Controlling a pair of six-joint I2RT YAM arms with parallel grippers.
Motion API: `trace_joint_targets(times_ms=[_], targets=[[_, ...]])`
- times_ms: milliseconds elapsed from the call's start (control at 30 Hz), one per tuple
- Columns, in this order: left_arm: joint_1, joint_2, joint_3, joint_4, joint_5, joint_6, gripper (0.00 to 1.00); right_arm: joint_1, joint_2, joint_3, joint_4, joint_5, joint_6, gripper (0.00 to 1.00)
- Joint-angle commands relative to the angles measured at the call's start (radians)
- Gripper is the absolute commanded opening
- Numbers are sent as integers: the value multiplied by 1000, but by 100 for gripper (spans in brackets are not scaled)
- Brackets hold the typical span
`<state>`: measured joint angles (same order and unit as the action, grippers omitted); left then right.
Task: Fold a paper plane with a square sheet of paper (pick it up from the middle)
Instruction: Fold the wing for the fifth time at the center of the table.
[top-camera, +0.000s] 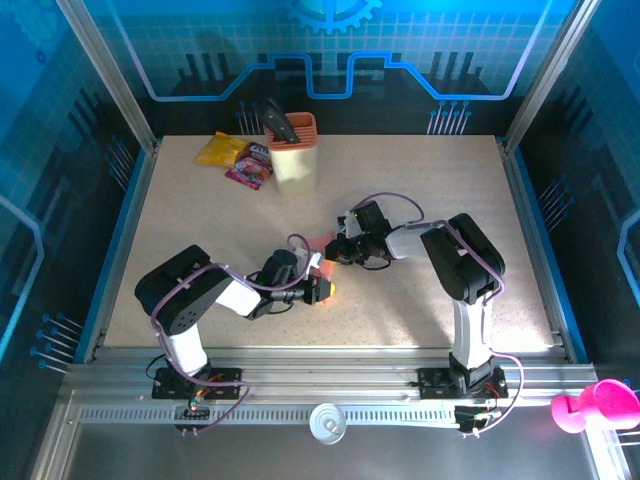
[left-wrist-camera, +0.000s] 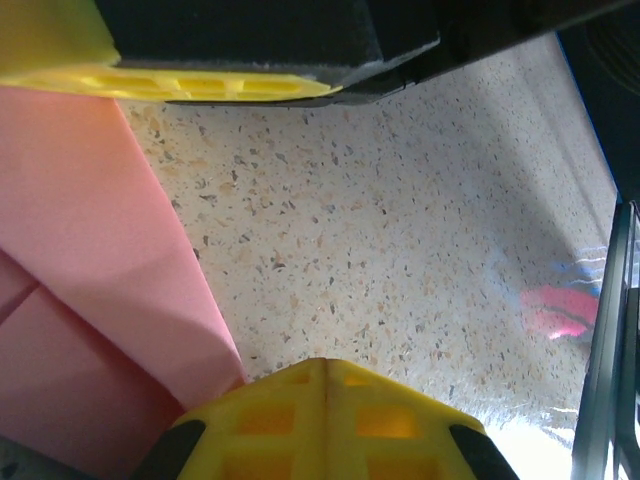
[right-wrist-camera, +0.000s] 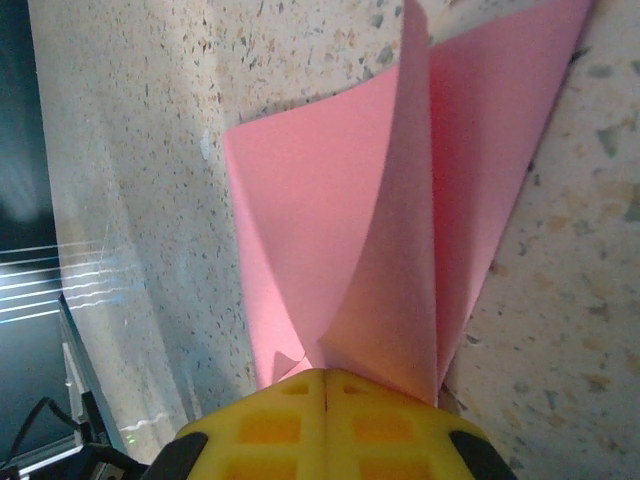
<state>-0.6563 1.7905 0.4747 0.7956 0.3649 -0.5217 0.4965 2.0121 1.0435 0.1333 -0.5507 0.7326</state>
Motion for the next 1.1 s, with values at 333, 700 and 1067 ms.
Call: trace_joint_targets(times_ms=[333,700,1067], targets=[[1,89,-39,-168,5,14,0,-62,118,192,-139,32,-63,0],[1,108,-42,-154,11,12,0,-96,210,380,-288,61,-104,0],[2,140,-38,-125,24,2,0,-142,308,549,-431,95,-97,0]])
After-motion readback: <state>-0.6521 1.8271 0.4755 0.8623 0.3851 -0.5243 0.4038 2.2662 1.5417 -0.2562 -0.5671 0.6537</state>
